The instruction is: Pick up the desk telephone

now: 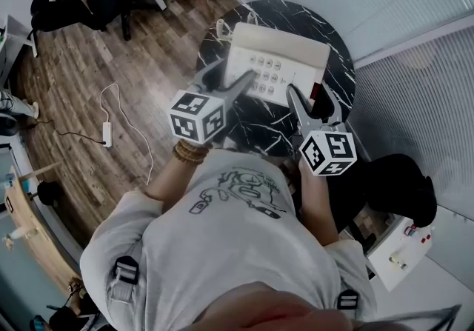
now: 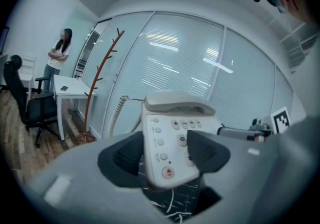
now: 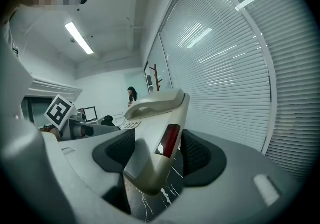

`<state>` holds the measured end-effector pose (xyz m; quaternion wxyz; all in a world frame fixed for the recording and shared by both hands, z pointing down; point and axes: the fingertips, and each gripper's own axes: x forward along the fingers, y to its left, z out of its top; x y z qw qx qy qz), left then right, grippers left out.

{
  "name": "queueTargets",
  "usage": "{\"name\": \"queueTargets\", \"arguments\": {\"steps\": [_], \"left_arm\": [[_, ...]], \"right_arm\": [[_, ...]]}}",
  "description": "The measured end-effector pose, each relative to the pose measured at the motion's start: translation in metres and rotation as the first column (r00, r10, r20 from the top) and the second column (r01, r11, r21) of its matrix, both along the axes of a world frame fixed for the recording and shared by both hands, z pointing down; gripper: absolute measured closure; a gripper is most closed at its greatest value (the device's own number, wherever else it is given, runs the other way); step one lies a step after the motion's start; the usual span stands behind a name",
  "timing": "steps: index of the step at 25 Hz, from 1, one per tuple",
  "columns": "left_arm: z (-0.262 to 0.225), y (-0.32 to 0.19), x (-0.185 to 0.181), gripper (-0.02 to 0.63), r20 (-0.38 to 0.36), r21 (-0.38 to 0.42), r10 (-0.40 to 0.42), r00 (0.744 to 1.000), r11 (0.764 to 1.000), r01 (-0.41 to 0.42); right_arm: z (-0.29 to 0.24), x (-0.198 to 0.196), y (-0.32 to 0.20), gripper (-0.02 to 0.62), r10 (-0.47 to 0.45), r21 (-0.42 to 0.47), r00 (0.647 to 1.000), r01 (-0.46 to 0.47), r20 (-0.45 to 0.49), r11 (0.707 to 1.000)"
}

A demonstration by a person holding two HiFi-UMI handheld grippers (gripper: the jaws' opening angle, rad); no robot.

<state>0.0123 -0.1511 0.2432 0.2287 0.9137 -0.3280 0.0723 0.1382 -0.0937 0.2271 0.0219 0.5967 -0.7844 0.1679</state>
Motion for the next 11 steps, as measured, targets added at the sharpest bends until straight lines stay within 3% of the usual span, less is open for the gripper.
{"name": "queueTargets", "arguments": {"steps": [11], "left_arm": [[-0.0002, -0.0042, 0.0090, 0.333, -0.002, -0.002, 0.001, 1.000, 1.000, -0.001]], "right_arm": [[-0.0001, 0.0089, -0.0040, 0.305, 0.005, -0.001, 1.000, -0.005, 0.005, 1.000]]}}
